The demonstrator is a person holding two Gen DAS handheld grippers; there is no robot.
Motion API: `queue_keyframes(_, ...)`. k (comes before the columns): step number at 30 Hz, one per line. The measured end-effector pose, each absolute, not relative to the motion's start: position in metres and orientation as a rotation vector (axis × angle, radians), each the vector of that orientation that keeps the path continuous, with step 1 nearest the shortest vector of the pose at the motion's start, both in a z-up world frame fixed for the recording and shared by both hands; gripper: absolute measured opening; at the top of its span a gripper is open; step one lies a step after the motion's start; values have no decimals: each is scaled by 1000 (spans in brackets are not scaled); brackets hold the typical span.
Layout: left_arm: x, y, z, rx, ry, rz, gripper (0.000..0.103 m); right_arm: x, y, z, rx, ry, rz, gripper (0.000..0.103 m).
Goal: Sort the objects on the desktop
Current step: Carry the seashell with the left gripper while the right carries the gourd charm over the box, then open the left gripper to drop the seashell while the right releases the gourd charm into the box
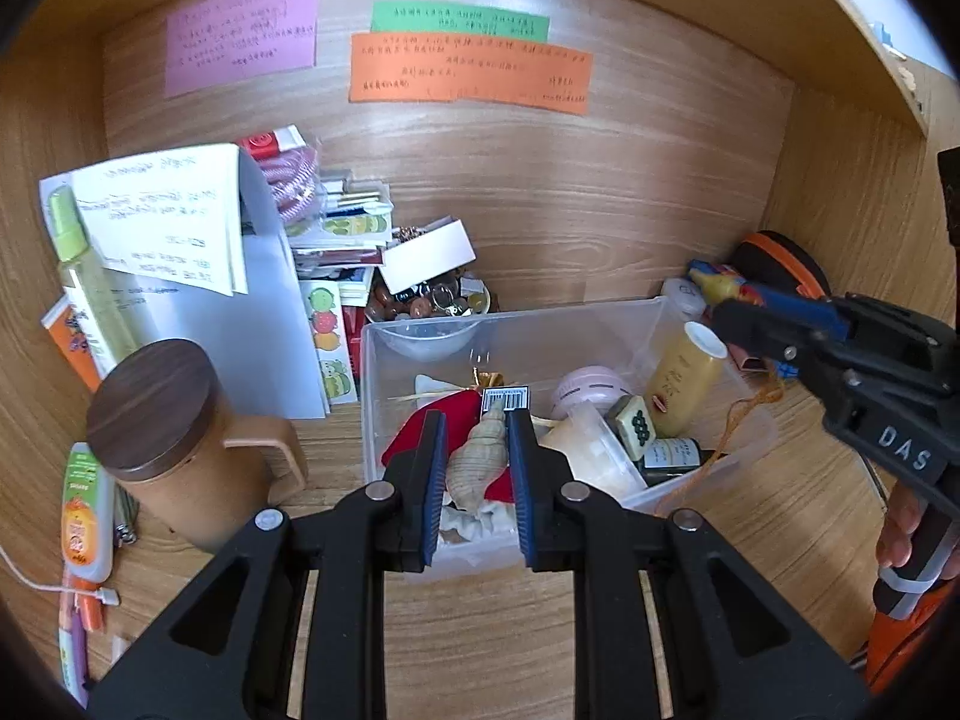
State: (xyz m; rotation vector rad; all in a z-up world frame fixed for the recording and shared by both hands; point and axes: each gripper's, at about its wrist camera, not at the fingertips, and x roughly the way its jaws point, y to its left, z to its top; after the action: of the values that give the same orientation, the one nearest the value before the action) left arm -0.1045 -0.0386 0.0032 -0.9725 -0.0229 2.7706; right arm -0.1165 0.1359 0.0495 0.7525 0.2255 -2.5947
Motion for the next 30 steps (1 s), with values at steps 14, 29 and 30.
queue_keyframes(14, -135, -26, -24, -1069, -17, 2708, 19, -153, 125, 0, 902, 271, -2539, 21)
queue_keyframes(29, -144, -27, -37, -1114, -9, 2706, 19, -161, 111, -25, 956, 341, -2501, 21)
queue_keyframes(30, -144, -27, -37, -1114, -10, 2707, 19, -161, 111, -26, 958, 344, -2502, 21)
